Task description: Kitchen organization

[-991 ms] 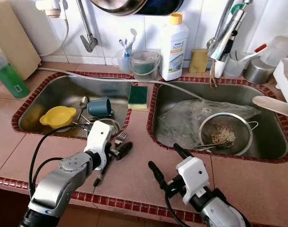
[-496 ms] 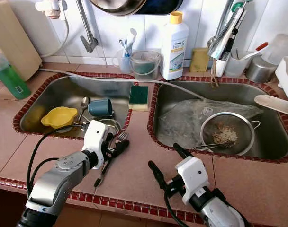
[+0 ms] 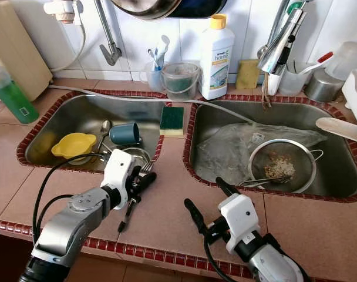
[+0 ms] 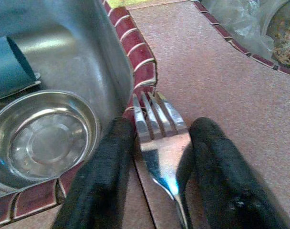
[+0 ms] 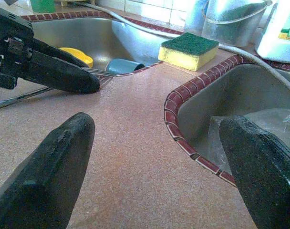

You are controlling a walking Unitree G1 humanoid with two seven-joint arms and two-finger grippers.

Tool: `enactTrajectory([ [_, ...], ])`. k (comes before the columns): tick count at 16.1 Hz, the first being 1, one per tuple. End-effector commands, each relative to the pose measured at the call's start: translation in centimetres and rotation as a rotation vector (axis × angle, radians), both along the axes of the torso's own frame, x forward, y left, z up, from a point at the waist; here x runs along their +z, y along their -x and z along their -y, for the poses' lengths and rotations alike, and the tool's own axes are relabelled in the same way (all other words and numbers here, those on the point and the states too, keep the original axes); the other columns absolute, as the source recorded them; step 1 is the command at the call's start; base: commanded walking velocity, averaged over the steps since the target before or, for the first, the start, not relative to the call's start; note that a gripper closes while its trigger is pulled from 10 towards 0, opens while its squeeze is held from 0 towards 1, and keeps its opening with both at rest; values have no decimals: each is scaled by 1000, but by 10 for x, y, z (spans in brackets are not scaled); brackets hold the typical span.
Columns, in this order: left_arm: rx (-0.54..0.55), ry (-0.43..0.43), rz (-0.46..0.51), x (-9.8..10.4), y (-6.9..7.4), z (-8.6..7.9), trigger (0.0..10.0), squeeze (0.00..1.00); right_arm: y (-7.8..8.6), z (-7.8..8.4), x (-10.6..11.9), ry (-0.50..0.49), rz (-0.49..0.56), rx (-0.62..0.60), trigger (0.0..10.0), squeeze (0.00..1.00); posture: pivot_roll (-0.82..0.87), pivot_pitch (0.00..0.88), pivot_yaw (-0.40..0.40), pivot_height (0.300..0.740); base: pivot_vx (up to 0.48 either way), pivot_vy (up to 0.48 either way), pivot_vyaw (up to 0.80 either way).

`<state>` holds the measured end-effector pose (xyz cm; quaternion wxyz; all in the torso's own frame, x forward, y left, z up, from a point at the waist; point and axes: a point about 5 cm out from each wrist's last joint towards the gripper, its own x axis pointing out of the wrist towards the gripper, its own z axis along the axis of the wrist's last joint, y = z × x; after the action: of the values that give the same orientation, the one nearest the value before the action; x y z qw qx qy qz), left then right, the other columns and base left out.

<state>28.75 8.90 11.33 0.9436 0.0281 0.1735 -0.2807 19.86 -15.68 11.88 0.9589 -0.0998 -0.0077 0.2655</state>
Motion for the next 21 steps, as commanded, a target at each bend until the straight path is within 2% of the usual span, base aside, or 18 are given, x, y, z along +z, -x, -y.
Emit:
enactTrajectory([
  [1, -19, -36, -65, -14, 5, 0, 471, 0, 0, -2, 6, 0, 21, 13, 10000, 0, -312, 109, 109, 740, 0, 0, 0],
  [8, -5, -23, -53, -11, 1, -2, 392, 0, -4, -2, 8, -3, 30, 13, 10000, 0, -306, 107, 103, 740, 0, 0, 0],
  [14, 25, 23, -18, 1, -9, -4, 0, 0, -10, -3, 9, -4, 40, 19, 10000, 0, -298, 95, 96, 740, 0, 0, 0],
  [17, 27, 56, 50, 20, -18, -6, 902, 0, -13, -4, 11, -7, 50, 25, 10000, 0, -295, 92, 93, 740, 0, 0, 0],
  [19, 24, 41, 84, 30, -22, -10, 784, 0, -16, -3, 12, -8, 64, 18, 10000, 0, -294, 85, 92, 740, 0, 0, 0],
  [20, 28, 45, 92, 33, -24, -11, 1176, 0, -18, -4, 13, -12, 69, 15, 10000, 0, -292, 81, 91, 740, 0, 0, 0],
  [21, 33, 49, 103, 38, -26, -12, 2627, 0, -20, -5, 14, -18, 75, 14, 10000, 0, -289, 77, 90, 740, 0, 0, 0],
])
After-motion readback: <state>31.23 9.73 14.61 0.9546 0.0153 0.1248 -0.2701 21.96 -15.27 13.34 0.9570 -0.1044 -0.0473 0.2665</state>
